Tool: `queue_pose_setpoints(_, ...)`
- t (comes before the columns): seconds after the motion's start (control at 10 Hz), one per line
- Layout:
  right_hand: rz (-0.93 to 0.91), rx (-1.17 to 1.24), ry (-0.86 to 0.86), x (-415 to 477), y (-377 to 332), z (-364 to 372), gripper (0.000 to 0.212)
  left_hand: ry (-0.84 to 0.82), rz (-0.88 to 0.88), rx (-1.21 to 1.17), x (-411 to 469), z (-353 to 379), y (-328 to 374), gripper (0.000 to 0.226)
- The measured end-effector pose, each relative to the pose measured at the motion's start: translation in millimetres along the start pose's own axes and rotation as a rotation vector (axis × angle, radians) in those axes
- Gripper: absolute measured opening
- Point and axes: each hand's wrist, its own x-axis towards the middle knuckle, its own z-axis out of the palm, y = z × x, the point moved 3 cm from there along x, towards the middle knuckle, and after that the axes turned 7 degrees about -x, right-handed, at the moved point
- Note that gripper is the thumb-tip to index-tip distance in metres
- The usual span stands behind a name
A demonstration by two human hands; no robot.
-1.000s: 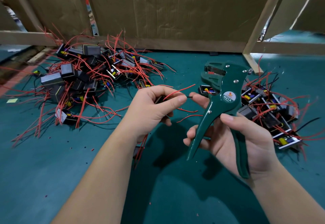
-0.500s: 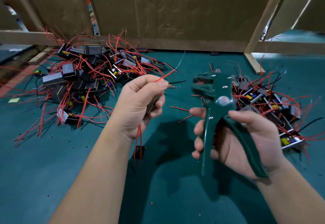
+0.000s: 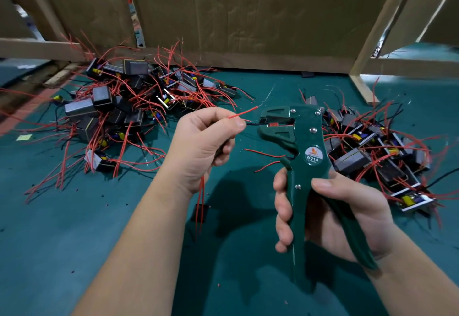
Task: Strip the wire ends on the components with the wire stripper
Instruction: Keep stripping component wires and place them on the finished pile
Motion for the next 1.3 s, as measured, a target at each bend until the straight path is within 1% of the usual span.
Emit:
queue_pose_setpoints(0.4, 0.008, -0.052, 0.055, -2.3, 1.9, 0.5, 0.036, 0.008, 0.006, 0.016, -0.5, 0.2, -0.2, 0.018)
queue_pose_setpoints(0.6, 0.012, -0.028, 0.001, -2.4, 2.0, 0.9, 0.038, 0.008, 0.007, 0.008, -0.4, 0.8, 0.0, 0.019)
queue_pose_setpoints(0.8, 0.014, -0.017, -0.038, -1.8, 1.7, -0.8, 0.038, 0.034, 0.009, -0.006, -0.1, -0.4, 0.7, 0.015)
queue_pose_setpoints(0.9, 0.013, -0.016, -0.039, -1.6, 2.0, -0.9, 0.038, 0.038, 0.008, -0.007, -0.3, -0.5, 0.6, 0.015)
queue_pose_setpoints(1.1, 0.019, -0.044, 0.016, -1.7, 2.4, 0.6, 0.037, 0.029, 0.006, 0.000, -0.6, -0.7, 0.9, 0.018)
queue_pose_setpoints(1.2, 0.008, -0.065, 0.076, -1.3, 3.0, 1.1, 0.040, 0.023, 0.010, 0.004, -0.9, -0.4, 0.0, 0.017)
queue_pose_setpoints(1.3, -0.002, -0.091, 0.176, -0.2, 5.1, 1.4, 0.045, 0.022, 0.019, 0.026, -0.8, 0.2, -1.4, 0.017)
